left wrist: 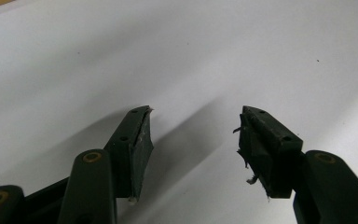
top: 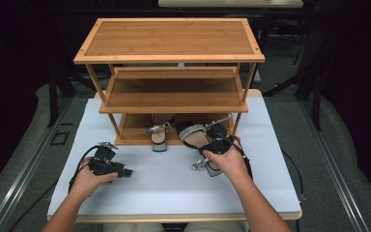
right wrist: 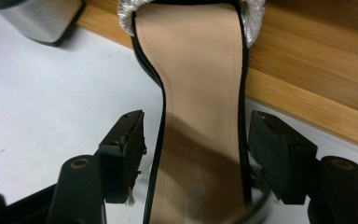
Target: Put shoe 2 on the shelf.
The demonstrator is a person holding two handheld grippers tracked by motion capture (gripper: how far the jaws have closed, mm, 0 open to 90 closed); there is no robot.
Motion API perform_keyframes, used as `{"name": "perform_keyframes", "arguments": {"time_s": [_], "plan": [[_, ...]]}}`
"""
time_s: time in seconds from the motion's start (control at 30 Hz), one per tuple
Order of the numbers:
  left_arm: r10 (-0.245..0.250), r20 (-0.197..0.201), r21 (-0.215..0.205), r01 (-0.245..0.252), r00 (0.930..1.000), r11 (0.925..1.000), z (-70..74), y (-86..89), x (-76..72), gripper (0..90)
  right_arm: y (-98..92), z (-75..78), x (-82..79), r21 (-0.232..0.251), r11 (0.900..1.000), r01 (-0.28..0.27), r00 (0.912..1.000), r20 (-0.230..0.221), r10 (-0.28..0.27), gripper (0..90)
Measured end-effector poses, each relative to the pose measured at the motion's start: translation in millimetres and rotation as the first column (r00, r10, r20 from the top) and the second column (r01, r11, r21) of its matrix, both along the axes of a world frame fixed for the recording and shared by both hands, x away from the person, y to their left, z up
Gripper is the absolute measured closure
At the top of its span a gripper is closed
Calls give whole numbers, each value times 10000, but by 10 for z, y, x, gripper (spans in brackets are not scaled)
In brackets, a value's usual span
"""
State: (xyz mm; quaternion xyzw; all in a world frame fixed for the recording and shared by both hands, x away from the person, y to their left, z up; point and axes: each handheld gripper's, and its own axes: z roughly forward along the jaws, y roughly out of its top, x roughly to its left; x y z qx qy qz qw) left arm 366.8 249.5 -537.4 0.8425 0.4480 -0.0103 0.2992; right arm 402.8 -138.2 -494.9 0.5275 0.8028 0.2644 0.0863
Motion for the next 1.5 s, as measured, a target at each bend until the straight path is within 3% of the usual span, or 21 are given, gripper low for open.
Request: {"name": "perform_keyframes", "arguments": {"time_s": [0.17,0.33,0.4,0.47,0.5,0.53,0.57,0.6,0.67,0.7,0.73,0.77,0.8,0.83,1.1,1.5], "plan": [[73,9,-44,-73,10000,10000,2,8,-1,439,-150,156,-184,115,9998,-155,9969,780,146,391],[135,5,-48,-135,9999,9999,-1,9,-2,439,-341,241,-415,347,9991,-242,9930,1160,201,488],[97,-2,-36,-97,10000,9999,3,6,-4,439,-420,234,-517,422,9974,-592,9917,1171,539,560],[83,8,-26,-83,10000,10000,2,3,-4,439,-455,207,-604,-109,9992,-382,9916,1229,392,620],[88,5,-17,-88,10000,10000,1,2,-4,439,-492,186,-632,310,9963,-802,9914,1062,765,660],[90,4,-19,-90,10000,10000,0,2,-4,439,-499,167,-672,36,9978,-661,9911,1161,652,693],[103,8,-26,-103,9999,9999,-1,3,-4,439,-535,141,-692,479,9932,-1062,9902,966,1012,722],[105,12,-21,-105,9999,9999,-1,4,-4,439,-523,126,-736,-305,9979,-580,9917,1130,611,753],[139,16,-45,-139,9999,9999,2,6,-5,439,-554,75,-766,13,9968,-801,9918,998,796,810],[143,15,-53,-143,9999,9999,2,8,-4,439,-562,53,-791,-235,9976,-650,9926,1009,671,851],[148,14,-50,-148,9999,9999,2,8,-4,439,-597,27,-790,559,9912,-1201,9901,801,1154,883],[136,3,-48,-136,9999,9999,3,8,-4,439,-579,24,-820,-209,9974,-686,9925,996,704,900],[140,17,-57,-140,9999,9999,1,7,-4,439,-589,8,-822,108,9961,-881,9918,944,867,900],[134,13,-49,-134,9999,9999,1,6,-4,439,-590,-9,-832,131,9954,-953,9911,949,937,900],[132,31,-39,-132,9999,9999,3,4,-7,439,-551,-99,-865,-89,9941,-1079,9913,746,1083,900],[128,19,-23,-128,9999,9999,-1,0,-7,439,-531,-160,-864,157,9932,-1151,9915,623,1140,900]]}}
